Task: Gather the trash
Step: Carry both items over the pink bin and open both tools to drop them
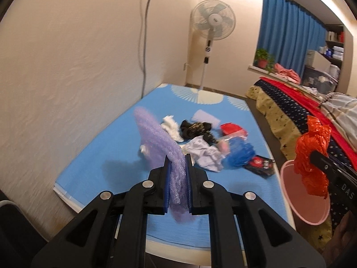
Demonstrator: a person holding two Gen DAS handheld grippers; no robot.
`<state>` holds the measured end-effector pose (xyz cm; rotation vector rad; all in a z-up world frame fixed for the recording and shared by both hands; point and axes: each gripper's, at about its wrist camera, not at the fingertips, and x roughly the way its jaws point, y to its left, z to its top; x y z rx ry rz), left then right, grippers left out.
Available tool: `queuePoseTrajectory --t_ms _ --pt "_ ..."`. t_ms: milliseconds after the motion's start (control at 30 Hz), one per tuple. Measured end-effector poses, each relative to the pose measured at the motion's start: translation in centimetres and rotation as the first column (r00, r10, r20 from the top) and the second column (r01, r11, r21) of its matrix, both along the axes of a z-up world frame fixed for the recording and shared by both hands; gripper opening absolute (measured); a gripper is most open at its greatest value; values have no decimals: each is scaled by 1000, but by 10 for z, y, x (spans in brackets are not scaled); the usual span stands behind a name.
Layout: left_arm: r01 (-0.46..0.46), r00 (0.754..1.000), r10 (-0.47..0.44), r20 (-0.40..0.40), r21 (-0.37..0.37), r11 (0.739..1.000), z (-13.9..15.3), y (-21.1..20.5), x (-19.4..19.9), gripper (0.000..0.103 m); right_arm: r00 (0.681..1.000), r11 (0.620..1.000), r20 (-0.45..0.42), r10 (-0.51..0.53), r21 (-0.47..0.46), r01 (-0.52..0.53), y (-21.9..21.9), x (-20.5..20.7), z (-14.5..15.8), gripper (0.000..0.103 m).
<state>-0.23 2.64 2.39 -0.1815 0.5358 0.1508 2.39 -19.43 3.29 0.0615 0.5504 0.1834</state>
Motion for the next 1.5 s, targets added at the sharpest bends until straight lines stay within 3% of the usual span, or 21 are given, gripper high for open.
queuePoseTrajectory --t_ms 200,467,667,767,1000,1300,1400,1500 --pt "88 995 -88 45 14 996 16 -17 -11 11 998 999 33 -46 -6 46 -24 -12 18 36" --pt "168 984 -169 49 27 985 21 -37 -9 11 990 992 57 -127 0 127 -68 -25 44 36" --pt "265 962 -266 57 30 964 28 -68 -3 11 985 986 55 -162 -22 164 -97 -38 58 36" --pt "331 940 -335 70 56 942 31 -90 0 11 982 983 44 -182 -28 184 -109 -41 60 36" --pt "501 860 -506 63 83 862 35 -149 13 11 971 971 33 -236 -42 237 -134 -43 63 36" --pt "626 776 -631 13 105 772 45 -201 53 11 951 951 4 -308 -9 308 -159 -27 56 36" --pt "649 755 -655 6 128 750 46 -211 64 11 949 949 -10 -315 -14 315 -161 -18 52 36" --pt "656 750 -662 10 124 745 40 -212 78 11 945 945 -19 -327 -23 326 -163 -11 48 36"
